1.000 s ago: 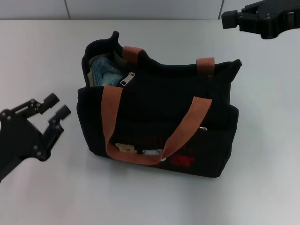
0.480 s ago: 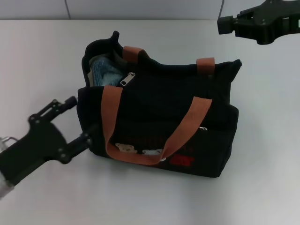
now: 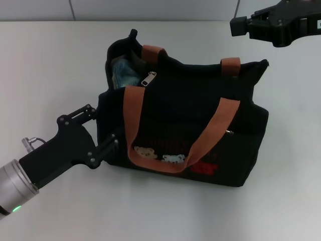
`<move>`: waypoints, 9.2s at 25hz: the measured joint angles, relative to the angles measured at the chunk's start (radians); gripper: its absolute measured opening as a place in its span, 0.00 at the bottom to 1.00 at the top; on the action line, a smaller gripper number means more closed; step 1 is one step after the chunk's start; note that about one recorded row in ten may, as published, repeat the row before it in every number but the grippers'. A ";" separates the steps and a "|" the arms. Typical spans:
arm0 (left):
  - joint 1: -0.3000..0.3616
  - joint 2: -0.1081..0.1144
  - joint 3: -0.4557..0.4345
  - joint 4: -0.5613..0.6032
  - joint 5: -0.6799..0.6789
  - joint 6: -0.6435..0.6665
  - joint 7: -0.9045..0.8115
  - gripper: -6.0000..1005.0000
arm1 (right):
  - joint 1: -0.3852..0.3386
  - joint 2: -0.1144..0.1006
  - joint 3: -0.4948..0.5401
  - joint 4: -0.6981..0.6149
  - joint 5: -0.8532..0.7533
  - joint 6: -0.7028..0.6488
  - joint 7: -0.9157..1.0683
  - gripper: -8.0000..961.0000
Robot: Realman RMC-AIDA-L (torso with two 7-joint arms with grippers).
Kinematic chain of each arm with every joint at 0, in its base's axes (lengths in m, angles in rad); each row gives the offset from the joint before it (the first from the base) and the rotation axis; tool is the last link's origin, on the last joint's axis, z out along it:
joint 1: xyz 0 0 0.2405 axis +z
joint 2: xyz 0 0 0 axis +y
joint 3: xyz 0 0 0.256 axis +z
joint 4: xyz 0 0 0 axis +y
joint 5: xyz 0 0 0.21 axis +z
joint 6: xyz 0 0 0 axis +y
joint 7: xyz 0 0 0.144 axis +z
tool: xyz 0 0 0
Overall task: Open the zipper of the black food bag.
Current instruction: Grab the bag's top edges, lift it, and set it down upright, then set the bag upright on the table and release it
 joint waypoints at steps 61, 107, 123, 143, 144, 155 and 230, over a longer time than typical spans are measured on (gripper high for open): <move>-0.278 0.001 -0.012 0.108 -0.007 0.304 0.012 0.20 | 0.048 -0.007 -0.161 -0.044 -0.065 -0.012 -0.152 0.34; -0.311 0.001 0.017 0.108 -0.014 0.305 0.008 0.20 | -0.099 0.010 -0.276 -0.141 -0.021 0.124 -0.384 0.01; -0.311 0.001 0.016 0.108 -0.015 0.306 0.008 0.20 | -0.057 0.003 -0.172 -0.152 -0.068 -0.028 -0.315 0.45; -0.331 0.001 0.029 0.101 -0.010 0.305 0.008 0.20 | -0.087 0.015 -0.377 -0.116 -0.025 0.257 -0.369 0.37; -0.330 0.001 0.029 0.101 -0.010 0.305 0.008 0.20 | -0.095 0.015 -0.379 -0.117 -0.003 0.261 -0.387 0.37; -0.327 0.003 0.030 0.101 -0.010 0.305 0.005 0.20 | -0.123 0.014 -0.382 -0.102 0.066 0.284 -0.465 0.23; -0.285 -0.003 0.004 -0.045 -0.085 0.162 0.009 0.28 | -0.118 0.012 0.100 0.263 -0.120 0.298 -0.602 0.50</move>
